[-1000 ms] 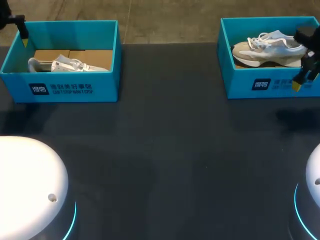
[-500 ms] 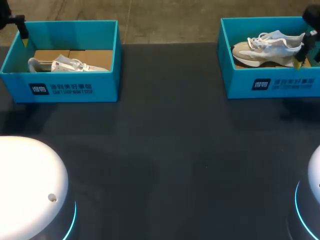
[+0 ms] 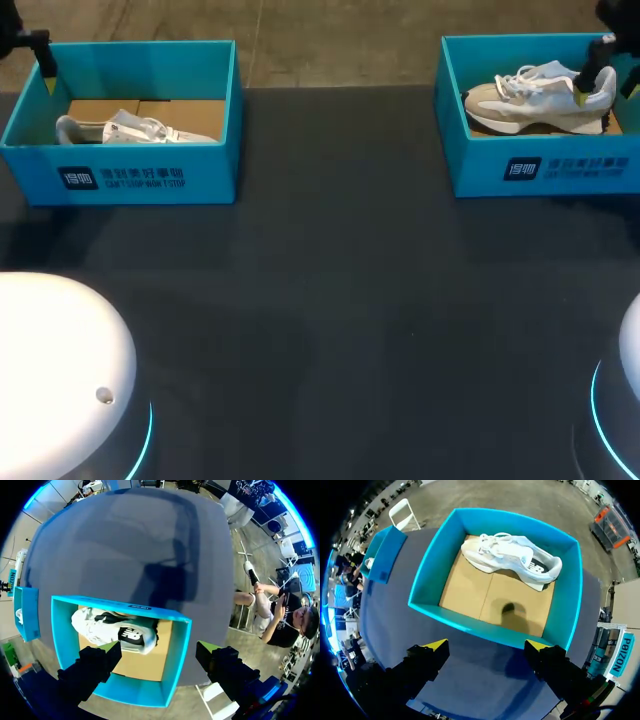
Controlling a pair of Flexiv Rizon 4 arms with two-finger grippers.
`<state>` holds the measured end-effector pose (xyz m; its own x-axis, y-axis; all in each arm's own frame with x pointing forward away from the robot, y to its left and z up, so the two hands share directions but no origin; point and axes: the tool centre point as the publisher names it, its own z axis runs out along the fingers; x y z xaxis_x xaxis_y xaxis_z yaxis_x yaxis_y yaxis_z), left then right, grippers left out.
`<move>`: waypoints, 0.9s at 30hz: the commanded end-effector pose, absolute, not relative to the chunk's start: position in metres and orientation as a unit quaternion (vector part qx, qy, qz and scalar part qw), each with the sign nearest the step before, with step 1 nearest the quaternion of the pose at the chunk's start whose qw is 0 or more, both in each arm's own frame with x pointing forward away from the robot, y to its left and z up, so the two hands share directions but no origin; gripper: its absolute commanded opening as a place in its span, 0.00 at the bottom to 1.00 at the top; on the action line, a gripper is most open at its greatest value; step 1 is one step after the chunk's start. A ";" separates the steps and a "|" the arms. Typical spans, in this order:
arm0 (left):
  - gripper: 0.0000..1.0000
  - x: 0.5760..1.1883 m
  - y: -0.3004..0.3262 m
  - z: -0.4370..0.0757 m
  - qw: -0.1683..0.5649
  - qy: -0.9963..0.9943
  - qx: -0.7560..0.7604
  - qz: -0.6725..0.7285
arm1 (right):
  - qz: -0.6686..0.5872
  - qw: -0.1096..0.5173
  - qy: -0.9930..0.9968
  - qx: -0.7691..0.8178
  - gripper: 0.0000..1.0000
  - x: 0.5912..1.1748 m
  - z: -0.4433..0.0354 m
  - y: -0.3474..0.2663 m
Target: Take the shoe out of the shoebox, open the shoe tongue, remove and reinsert the insole, then place the shoe into the shoebox
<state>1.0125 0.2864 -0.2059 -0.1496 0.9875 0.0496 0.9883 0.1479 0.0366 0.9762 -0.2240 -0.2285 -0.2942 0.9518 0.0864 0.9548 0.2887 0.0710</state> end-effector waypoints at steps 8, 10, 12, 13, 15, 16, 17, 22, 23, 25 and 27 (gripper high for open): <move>1.00 1.011 0.286 -0.206 0.007 -0.758 -0.652 -0.032 | -0.041 0.025 -0.803 -0.594 1.00 0.984 -0.228 -0.223; 1.00 1.011 0.286 -0.206 0.007 -0.758 -0.652 -0.032 | -0.041 0.025 -0.803 -0.594 1.00 0.984 -0.228 -0.223; 1.00 1.011 0.286 -0.206 0.007 -0.758 -0.652 -0.032 | -0.030 0.009 -0.787 -0.616 1.00 0.996 -0.229 -0.226; 1.00 1.011 0.286 -0.206 0.007 -0.758 -0.652 -0.032 | -0.029 0.004 -0.774 -0.632 1.00 1.006 -0.229 -0.228; 1.00 1.011 0.286 -0.206 0.007 -0.758 -0.652 -0.032 | 0.006 -0.047 -0.749 -0.660 1.00 1.027 -0.232 -0.232; 1.00 1.011 0.286 -0.206 0.007 -0.758 -0.652 -0.032 | 0.005 -0.061 -0.744 -0.666 1.00 1.035 -0.231 -0.233; 1.00 1.011 0.286 -0.206 0.007 -0.758 -0.652 -0.032 | -0.002 -0.066 -0.736 -0.673 1.00 1.044 -0.230 -0.235; 1.00 1.011 0.286 -0.206 0.007 -0.758 -0.652 -0.032 | 0.024 -0.130 -0.696 -0.705 1.00 1.081 -0.230 -0.243; 1.00 1.011 0.286 -0.206 0.007 -0.758 -0.652 -0.032 | 0.019 -0.131 -0.692 -0.709 1.00 1.086 -0.229 -0.245; 1.00 1.011 0.286 -0.206 0.007 -0.758 -0.652 -0.032 | 0.028 -0.146 -0.687 -0.711 1.00 1.097 -0.230 -0.249; 1.00 1.011 0.286 -0.206 0.007 -0.758 -0.652 -0.032 | 0.030 -0.151 -0.684 -0.713 1.00 1.108 -0.232 -0.254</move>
